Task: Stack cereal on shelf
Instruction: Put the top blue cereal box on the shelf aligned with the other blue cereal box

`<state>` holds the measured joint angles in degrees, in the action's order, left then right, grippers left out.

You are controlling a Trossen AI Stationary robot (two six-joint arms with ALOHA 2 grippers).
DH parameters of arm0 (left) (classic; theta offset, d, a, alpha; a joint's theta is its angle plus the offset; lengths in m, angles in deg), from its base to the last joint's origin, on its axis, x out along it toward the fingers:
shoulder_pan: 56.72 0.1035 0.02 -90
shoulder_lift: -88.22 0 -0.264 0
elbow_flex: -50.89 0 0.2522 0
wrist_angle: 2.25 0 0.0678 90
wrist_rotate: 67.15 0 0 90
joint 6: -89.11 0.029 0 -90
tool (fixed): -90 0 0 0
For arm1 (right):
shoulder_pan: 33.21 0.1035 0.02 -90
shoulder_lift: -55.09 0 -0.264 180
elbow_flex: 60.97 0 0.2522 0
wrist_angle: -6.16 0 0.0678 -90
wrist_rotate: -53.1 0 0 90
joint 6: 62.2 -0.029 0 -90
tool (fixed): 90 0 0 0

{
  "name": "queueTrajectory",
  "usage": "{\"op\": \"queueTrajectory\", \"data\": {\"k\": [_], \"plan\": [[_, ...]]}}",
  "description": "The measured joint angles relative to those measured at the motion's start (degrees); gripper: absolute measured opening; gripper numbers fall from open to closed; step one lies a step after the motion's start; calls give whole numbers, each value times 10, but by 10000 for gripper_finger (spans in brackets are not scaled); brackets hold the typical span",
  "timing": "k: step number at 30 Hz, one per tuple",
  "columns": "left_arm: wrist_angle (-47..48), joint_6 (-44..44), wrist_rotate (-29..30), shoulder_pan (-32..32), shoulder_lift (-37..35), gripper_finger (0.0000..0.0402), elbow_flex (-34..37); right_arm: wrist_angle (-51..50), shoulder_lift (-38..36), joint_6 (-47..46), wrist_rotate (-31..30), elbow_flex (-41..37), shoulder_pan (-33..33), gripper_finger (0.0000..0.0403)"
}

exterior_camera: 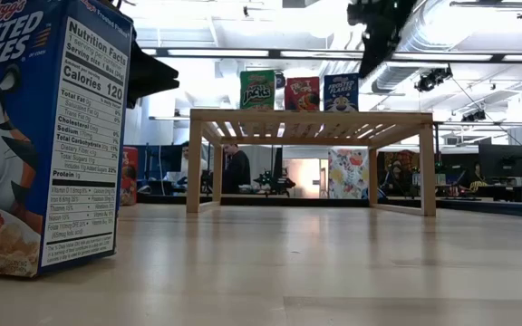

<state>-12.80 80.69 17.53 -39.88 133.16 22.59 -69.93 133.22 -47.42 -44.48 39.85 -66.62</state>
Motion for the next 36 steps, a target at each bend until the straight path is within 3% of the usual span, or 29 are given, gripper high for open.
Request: {"op": "queueTrajectory", "data": {"k": [3,12,21,36], "plan": [[0,0,0,0,0,102,0,67,-23,-11,-3,-73,-2,9],[0,0,-1,0,0,39,0,218,-44,-21,-42,-192,-8,22],[0,1,-1,0,0,12,0,267,-43,-19,-42,-206,-8,1],[0,10,-1,22,0,9,0,308,-43,3,-44,-206,-8,0]]}}
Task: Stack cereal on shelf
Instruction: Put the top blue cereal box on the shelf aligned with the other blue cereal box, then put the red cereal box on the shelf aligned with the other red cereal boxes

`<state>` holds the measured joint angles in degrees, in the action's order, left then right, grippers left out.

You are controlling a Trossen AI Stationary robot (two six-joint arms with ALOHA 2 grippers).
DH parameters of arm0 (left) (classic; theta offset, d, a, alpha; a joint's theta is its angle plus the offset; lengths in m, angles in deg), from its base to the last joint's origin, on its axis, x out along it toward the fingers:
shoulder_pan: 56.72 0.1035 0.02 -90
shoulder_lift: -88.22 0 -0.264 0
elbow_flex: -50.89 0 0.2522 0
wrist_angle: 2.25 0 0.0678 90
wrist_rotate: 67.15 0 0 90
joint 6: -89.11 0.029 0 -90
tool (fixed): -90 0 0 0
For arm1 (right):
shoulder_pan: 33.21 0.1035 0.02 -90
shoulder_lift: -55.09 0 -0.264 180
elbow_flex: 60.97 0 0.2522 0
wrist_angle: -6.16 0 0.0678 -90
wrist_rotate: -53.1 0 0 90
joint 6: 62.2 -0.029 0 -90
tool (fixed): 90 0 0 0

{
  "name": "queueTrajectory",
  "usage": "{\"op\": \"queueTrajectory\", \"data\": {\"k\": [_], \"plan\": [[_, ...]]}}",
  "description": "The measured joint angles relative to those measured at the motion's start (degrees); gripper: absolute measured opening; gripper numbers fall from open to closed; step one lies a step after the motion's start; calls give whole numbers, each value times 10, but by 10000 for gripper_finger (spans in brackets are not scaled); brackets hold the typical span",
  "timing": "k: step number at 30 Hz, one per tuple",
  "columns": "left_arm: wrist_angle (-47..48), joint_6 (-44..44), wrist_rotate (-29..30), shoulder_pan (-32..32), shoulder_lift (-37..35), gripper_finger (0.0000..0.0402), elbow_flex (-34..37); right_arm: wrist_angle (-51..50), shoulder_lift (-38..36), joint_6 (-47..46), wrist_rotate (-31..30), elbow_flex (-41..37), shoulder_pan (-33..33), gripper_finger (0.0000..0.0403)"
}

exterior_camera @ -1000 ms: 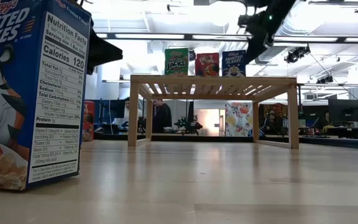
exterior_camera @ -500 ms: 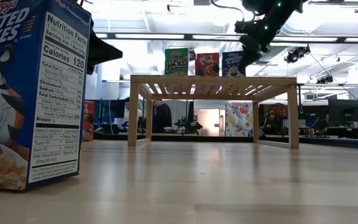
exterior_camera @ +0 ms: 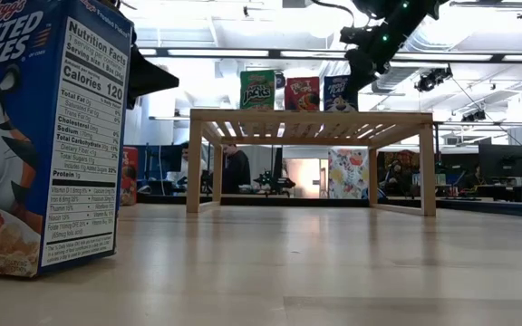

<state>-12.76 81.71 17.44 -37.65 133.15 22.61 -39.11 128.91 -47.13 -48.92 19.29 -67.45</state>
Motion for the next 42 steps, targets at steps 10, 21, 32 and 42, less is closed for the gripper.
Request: {"op": "queueTrajectory", "data": {"k": [10,21,32,42], "plan": [[108,7,-33,48,0,9,-68,-2,-37,13,24,0,37,0],[365,66,-25,125,5,9,-191,196,-164,-59,50,-181,169,0],[590,98,-25,212,87,25,-341,287,-207,-61,-13,-257,276,0],[772,152,58,256,211,158,-431,269,-202,-61,-15,-258,320,0]]}}
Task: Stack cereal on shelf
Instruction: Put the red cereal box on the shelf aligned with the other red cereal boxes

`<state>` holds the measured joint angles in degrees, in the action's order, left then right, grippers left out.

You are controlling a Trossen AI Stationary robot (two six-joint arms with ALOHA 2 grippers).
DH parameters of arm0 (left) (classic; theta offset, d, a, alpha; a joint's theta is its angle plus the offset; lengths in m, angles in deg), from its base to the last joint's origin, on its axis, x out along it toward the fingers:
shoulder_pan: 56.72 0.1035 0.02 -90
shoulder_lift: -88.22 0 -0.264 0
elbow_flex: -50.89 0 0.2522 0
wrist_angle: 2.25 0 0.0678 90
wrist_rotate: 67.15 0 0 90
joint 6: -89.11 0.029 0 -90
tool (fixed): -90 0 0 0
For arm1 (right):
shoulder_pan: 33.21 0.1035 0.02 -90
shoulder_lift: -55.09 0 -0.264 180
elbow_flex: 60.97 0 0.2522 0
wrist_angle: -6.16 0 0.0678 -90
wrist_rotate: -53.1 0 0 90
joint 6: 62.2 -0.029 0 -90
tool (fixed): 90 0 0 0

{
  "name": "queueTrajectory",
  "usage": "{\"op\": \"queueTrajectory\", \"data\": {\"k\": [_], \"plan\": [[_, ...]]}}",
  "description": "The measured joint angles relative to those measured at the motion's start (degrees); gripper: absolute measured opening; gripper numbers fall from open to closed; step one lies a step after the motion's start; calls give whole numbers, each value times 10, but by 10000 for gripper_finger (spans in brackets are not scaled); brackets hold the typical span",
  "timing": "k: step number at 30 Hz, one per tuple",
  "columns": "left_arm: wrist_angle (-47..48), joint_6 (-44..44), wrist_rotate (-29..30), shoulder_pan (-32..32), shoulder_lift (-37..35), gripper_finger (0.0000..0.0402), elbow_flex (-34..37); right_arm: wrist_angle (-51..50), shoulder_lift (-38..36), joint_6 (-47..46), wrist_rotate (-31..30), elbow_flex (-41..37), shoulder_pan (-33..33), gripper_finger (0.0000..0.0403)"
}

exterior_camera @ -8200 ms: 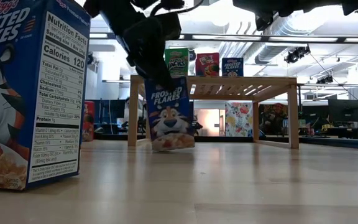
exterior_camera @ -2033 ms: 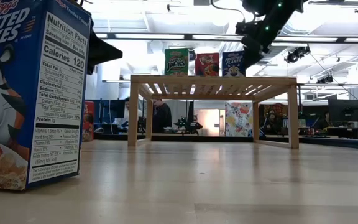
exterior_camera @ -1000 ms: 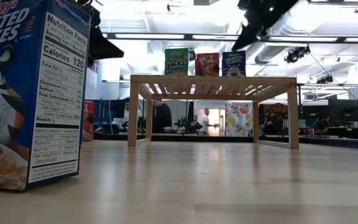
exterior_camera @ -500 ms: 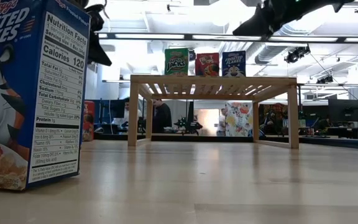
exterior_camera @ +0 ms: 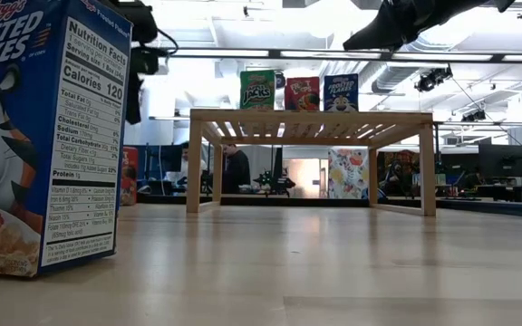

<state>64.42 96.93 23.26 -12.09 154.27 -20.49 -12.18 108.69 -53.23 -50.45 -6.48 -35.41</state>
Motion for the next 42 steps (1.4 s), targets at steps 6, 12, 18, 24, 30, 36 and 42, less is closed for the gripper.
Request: {"op": "queueTrajectory", "data": {"k": [6,12,18,24,30,36,42], "plan": [[67,-9,137,1,58,224,-46,-16,0,0,0,0,20,0],[86,-24,169,16,115,266,-61,-34,0,-5,0,0,28,0],[86,-21,207,40,157,282,-61,-40,0,-15,0,0,28,0],[81,-18,207,63,178,283,-61,-43,0,-14,0,0,28,0],[65,-17,156,88,200,282,-61,-45,0,-14,0,0,28,0],[65,-12,147,92,208,267,-61,-50,0,-21,1,0,28,0],[68,0,126,92,202,204,-61,-60,0,-32,1,0,36,0]]}}
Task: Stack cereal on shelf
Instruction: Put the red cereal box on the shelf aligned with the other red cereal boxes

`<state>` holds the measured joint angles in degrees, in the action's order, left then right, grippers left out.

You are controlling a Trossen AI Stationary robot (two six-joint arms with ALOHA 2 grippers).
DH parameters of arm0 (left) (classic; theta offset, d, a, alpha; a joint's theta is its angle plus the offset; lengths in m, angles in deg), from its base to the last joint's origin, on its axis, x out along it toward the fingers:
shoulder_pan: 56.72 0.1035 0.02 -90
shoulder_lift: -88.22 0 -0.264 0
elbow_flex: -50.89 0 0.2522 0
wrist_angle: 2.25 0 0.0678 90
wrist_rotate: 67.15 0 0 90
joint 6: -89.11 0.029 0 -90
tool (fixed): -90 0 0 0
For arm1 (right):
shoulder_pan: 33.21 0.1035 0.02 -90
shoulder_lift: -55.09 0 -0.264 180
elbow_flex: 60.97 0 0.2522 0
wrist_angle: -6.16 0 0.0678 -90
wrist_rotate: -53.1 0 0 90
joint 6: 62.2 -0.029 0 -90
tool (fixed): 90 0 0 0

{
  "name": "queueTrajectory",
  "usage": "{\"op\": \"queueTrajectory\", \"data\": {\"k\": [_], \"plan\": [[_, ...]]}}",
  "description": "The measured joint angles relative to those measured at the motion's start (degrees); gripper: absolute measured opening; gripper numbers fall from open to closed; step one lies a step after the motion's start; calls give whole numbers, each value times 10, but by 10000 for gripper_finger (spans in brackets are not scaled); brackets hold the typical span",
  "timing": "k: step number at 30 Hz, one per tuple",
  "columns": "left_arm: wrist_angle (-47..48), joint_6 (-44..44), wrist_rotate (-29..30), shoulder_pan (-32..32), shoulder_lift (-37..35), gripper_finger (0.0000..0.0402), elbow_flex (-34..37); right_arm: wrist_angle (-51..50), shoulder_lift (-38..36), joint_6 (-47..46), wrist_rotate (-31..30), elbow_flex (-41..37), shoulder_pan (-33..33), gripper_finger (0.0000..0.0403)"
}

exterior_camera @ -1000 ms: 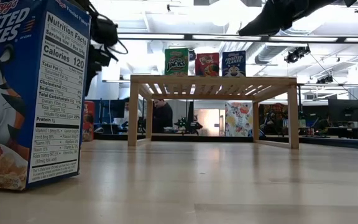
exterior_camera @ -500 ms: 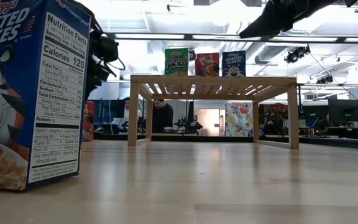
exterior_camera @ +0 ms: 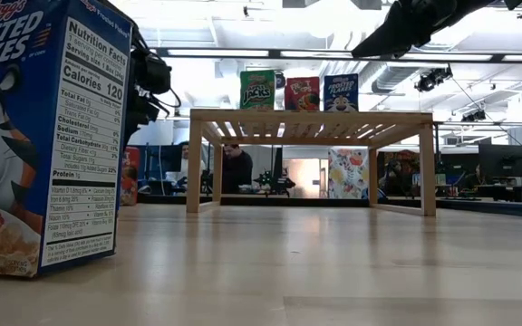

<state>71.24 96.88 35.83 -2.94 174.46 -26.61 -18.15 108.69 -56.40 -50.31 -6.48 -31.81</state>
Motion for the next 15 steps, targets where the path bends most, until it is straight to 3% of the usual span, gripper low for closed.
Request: {"op": "queueTrajectory", "data": {"k": [8,15], "plan": [[0,9,-17,-3,-13,145,1,0,0,-22,0,0,28,0],[24,20,-23,-36,-136,139,0,5,0,-41,-2,0,44,0]]}}
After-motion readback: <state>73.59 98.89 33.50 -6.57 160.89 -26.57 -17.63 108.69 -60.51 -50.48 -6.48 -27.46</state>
